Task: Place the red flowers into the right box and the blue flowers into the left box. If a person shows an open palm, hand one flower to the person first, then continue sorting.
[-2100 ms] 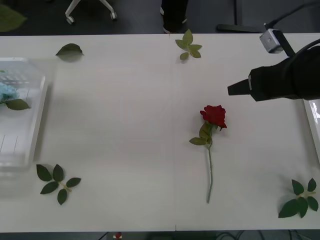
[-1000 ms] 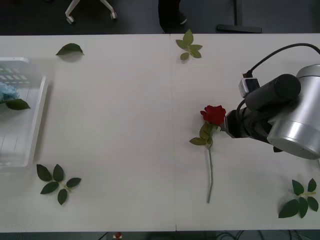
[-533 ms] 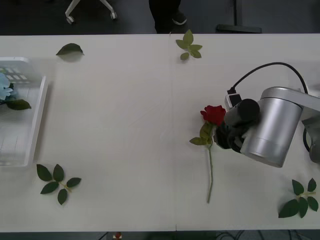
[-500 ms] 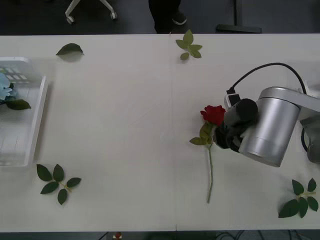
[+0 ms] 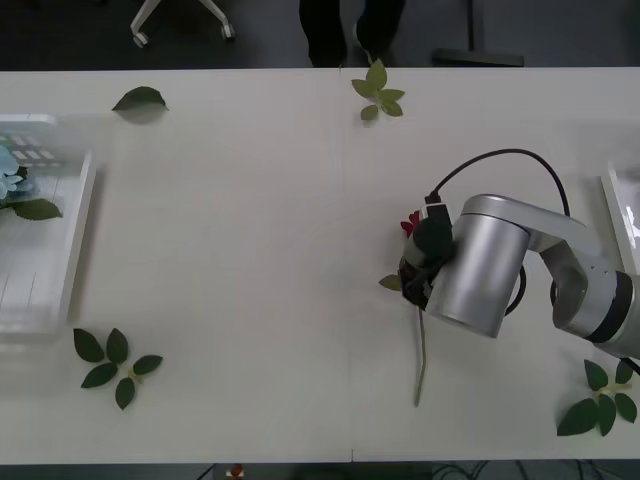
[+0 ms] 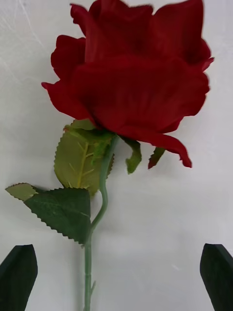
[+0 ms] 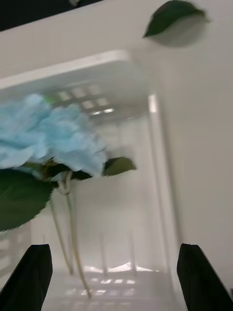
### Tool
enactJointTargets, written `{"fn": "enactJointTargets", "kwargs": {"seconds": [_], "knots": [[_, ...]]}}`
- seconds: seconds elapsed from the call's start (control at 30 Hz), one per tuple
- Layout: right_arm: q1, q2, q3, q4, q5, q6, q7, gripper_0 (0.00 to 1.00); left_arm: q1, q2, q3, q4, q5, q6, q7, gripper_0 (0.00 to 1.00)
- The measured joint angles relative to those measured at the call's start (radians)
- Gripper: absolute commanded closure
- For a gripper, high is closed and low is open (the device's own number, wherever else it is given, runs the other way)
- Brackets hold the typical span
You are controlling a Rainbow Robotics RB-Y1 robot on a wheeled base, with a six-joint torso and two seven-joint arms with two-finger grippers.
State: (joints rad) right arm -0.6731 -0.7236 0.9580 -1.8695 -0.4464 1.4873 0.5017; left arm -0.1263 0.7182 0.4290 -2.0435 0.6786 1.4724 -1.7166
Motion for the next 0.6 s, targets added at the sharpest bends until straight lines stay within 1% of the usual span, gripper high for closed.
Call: {"fn": "enactJointTargets", "kwargs": {"seconds": [0.13, 0.23, 0.3, 0.43, 0.6], "knots": [[0.0, 0.041, 0.0, 0.05, 0.03, 0.0, 0.0, 0.02, -0.036, 0.0, -0.084, -0.022, 0.089, -0.027, -0.001, 0.26], [0.0, 0.061, 0.0, 0.085, 0.031, -0.007, 0.0, 0.03, -0.052, 0.0, -0.115, -0.022, 0.164, -0.04, -0.02, 0.26], [0.0, 0.07, 0.0, 0.103, 0.031, -0.022, 0.0, 0.03, -0.056, 0.0, -0.119, -0.022, 0.217, -0.04, -0.083, 0.26], [0.0, 0.076, 0.005, 0.118, 0.041, -0.027, 0.0, 0.02, -0.056, -0.001, -0.117, -0.022, 0.322, -0.04, -0.283, 0.26], [0.0, 0.076, 0.03, 0.125, 0.05, -0.027, 0.0, 0.03, -0.056, -0.021, -0.126, -0.022, 0.461, -0.067, -0.342, 0.26]]}}
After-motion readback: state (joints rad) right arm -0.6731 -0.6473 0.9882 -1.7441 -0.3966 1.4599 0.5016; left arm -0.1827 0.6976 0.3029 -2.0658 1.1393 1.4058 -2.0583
